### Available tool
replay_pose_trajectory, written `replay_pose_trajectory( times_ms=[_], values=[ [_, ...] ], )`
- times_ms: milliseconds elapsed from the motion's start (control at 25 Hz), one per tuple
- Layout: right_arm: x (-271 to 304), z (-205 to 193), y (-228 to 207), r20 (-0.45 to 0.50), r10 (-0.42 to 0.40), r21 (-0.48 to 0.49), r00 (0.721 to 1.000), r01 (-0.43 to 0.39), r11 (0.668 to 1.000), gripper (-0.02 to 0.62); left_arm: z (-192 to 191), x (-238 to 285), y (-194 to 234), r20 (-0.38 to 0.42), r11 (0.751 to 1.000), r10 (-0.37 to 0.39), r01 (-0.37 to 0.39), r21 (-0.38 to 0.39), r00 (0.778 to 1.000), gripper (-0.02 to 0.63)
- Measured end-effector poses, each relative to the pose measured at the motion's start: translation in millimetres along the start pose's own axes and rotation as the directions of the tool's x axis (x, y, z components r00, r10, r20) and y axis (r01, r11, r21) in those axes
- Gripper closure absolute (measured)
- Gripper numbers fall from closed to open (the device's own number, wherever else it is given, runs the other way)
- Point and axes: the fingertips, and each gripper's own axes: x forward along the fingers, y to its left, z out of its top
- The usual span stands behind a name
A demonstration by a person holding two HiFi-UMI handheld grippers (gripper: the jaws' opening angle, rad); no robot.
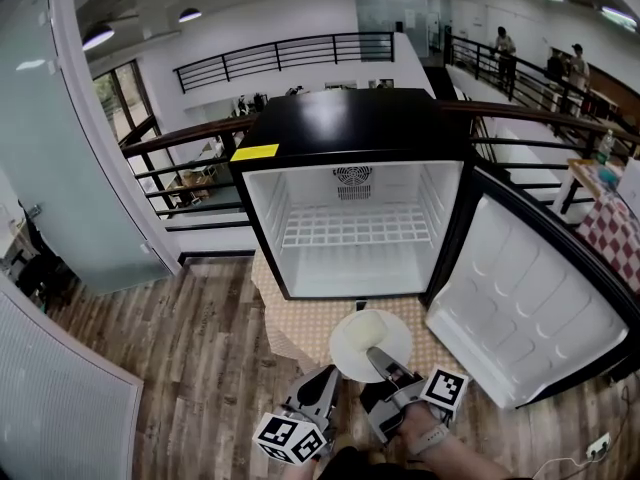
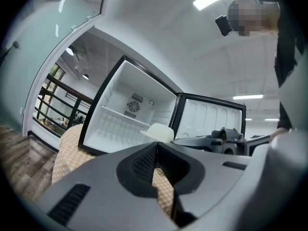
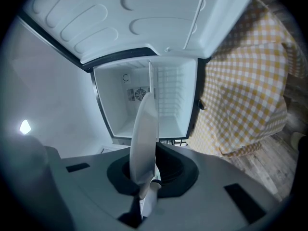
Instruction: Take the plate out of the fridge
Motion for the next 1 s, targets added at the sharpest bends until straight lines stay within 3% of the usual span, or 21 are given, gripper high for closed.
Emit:
replay_pose_trajectory(
  times_ms=[1000],
  values=[
    [-32, -9, 6, -0.047, 0.019, -0.012, 0.999, -0.02, 1.0, 0.554, -9, -18, -32, 0.007, 1.0, 0.017, -0.017, 0.017, 1.0, 0.598]
  ],
)
